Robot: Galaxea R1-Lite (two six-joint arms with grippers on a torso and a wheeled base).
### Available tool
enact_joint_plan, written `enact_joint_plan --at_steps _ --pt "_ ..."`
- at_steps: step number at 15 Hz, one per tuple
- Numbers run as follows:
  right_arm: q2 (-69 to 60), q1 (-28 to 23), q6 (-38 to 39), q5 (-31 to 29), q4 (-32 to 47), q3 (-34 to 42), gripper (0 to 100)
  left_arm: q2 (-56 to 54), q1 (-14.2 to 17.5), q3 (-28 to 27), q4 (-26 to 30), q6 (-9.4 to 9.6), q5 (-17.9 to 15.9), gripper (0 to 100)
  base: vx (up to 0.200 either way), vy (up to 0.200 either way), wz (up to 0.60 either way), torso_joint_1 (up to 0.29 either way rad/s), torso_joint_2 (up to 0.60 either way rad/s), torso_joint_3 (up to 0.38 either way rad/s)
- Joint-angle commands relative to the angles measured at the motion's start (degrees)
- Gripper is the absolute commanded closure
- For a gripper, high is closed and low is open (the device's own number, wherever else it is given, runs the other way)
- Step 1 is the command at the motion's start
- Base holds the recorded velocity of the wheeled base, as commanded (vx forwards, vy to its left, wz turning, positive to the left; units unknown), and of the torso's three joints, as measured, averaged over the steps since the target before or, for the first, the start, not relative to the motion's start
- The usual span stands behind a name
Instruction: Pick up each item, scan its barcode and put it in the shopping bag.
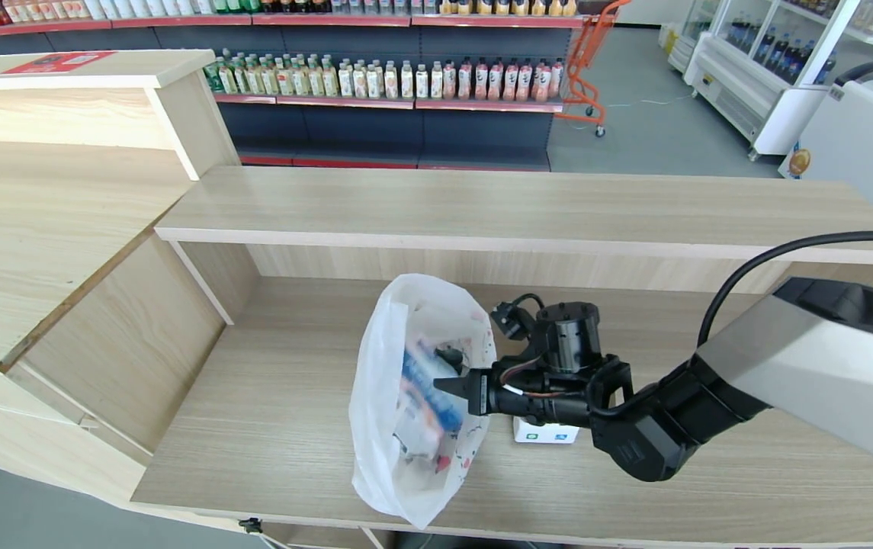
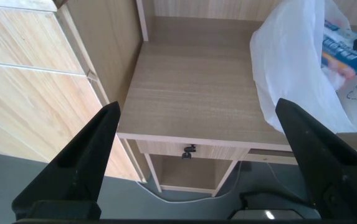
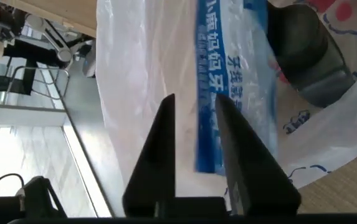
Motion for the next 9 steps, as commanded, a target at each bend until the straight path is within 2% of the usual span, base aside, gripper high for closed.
enact_joint_plan --at_steps 1,3,7,9 --pt "0.7 0.1 0.2 0.1 -0.8 -0.5 0 0.0 0.1 0.0 0.0 0.02 0.0 0 0.0 0.0 0.0 0.0 0.0 0.0" --pt "0.1 -0.2 1.2 2.2 -1.3 -0.7 0 0.0 0.0 0.0 0.0 0.02 0.0 0 0.0 0.0 0.0 0.0 0.0 0.0" --pt "-4.3 -1.9 6.3 2.1 -1.2 0.9 0 0.0 0.0 0.0 0.0 0.02 0.1 0 0.0 0.0 0.0 0.0 0.0 0.0" --pt "-14.5 -4.2 6.8 2.4 -0.8 9.6 0 0.0 0.0 0.0 0.0 0.02 0.0 0 0.0 0.0 0.0 0.0 0.0 0.0"
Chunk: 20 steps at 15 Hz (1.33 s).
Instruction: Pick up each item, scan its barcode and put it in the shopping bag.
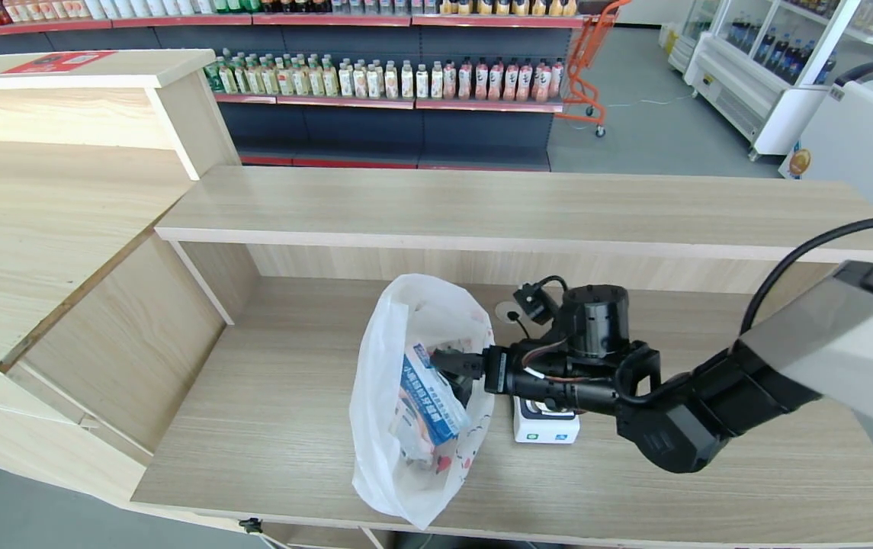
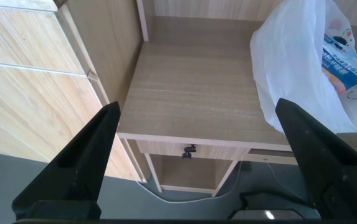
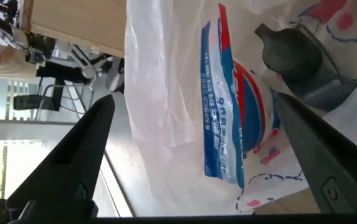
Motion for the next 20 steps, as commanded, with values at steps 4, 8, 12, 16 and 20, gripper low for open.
enact_joint_plan --at_steps 4,8,12,16,20 --pt "-28.2 -5.1 -0.2 0.1 1.5 16.5 0 0.0 0.0 0.0 0.0 0.0 0.1 0 0.0 0.0 0.0 0.0 0.0 0.0" --pt "-48.8 -22.8 -26.2 -6.4 16.6 28.4 0 0.0 0.0 0.0 0.0 0.0 0.0 0 0.0 0.0 0.0 0.0 0.0 0.0" --pt "-80.4 -27.4 -31.5 -29.2 32.4 47.2 0 0.0 0.0 0.0 0.0 0.0 0.0 0 0.0 0.0 0.0 0.0 0.0 0.0" --pt "-103.5 -29.1 -31.5 -31.7 40.5 53.7 0 0.0 0.1 0.0 0.0 0.0 0.0 0 0.0 0.0 0.0 0.0 0.0 0.0" --pt "-118.4 -33.3 -31.8 -29.5 51.0 53.1 0 0.0 0.0 0.0 0.0 0.0 0.1 0 0.0 0.0 0.0 0.0 0.0 0.0"
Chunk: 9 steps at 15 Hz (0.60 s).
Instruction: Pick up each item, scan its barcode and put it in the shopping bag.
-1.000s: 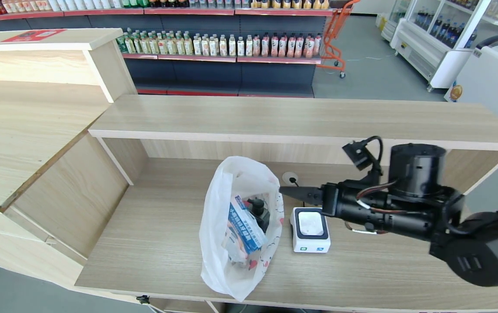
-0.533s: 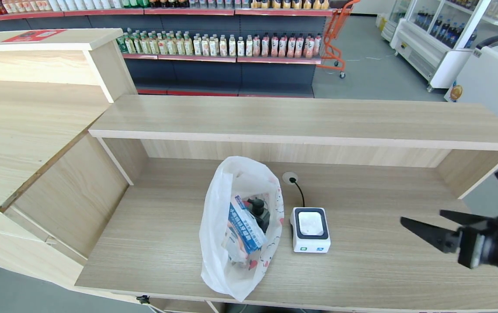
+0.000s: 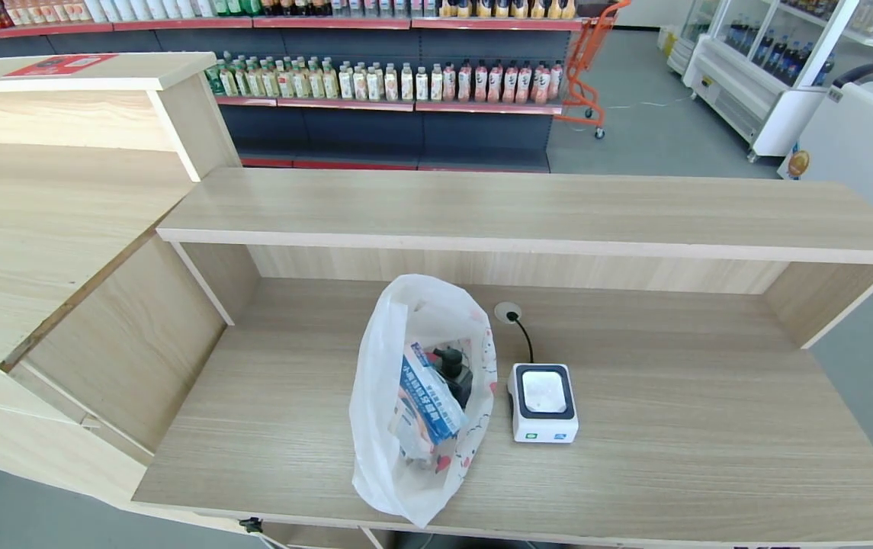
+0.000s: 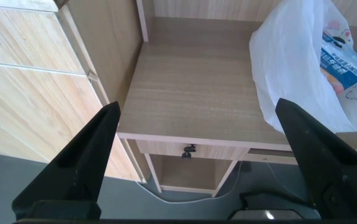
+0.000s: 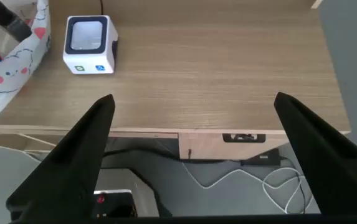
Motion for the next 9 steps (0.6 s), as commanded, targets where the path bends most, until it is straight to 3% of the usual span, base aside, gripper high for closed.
enact_joint_plan --at_steps 1,9 --pt "-14.6 -2.5 -0.7 -0.4 3.2 1.6 0 0.0 0.0 0.0 0.0 -0.09 0.1 0 0.0 0.0 0.0 0.0 0.0 0.0" --pt "-14.5 -2.5 -1.4 -1.4 2.1 2.0 0 0.0 0.0 0.0 0.0 0.0 0.1 0 0.0 0.0 0.0 0.0 0.0 0.0"
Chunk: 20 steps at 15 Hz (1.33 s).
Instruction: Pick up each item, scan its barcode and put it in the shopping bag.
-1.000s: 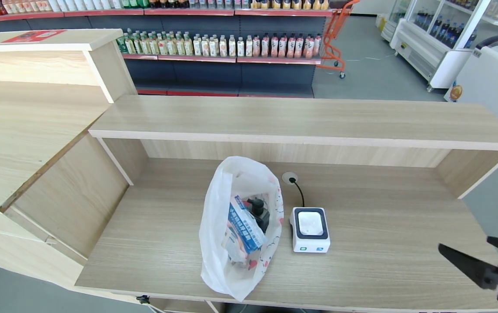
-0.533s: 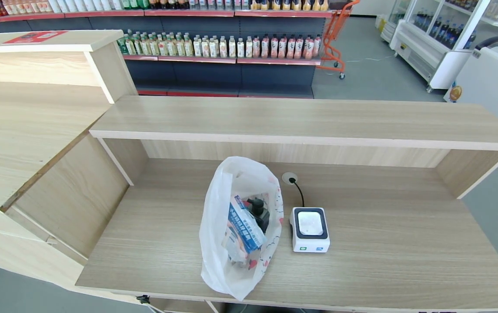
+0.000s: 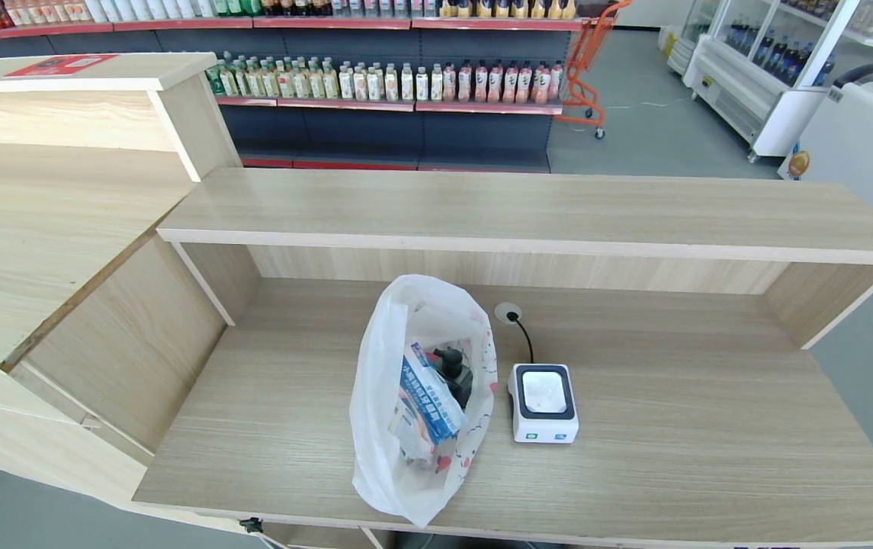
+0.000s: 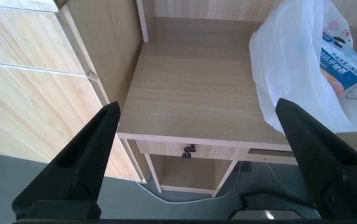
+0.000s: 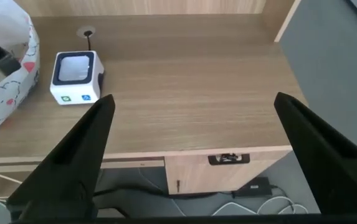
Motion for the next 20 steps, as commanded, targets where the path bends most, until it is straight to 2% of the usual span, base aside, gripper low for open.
enact_joint_plan --at_steps 1,4,6,10,15,17,20 --pt "0.0 0.0 0.4 -0.1 0.0 0.0 100 0.0 0.0 0.0 0.0 0.0 0.0 0 0.0 0.0 0.0 0.0 0.0 0.0" --pt "0.0 0.0 4.3 0.0 0.7 -0.1 100 0.0 0.1 0.0 0.0 -0.09 0.0 0 0.0 0.0 0.0 0.0 0.0 0.0" --pt "0.0 0.0 7.4 0.0 3.9 -0.7 100 0.0 0.0 0.0 0.0 0.0 0.0 0 0.0 0.0 0.0 0.0 0.0 0.0" --pt "0.0 0.0 7.8 0.0 3.9 -0.7 100 0.0 0.0 0.0 0.0 -0.09 0.0 0 0.0 0.0 0.0 0.0 0.0 0.0" --pt "0.0 0.0 7.8 0.0 3.9 -0.7 100 0.0 0.1 0.0 0.0 0.87 0.0 0 0.0 -0.2 0.0 0.004 0.0 0.002" --pt "0.0 0.0 7.8 0.0 3.9 -0.7 100 0.0 0.0 0.0 0.0 0.7 0.0 0 0.0 -0.2 0.0 0.01 0.0 -0.005" --pt "0.0 0.0 7.8 0.0 3.9 -0.7 100 0.0 0.0 0.0 0.0 0.35 0.0 0 0.0 0.0 0.0 0.0 0.0 0.0"
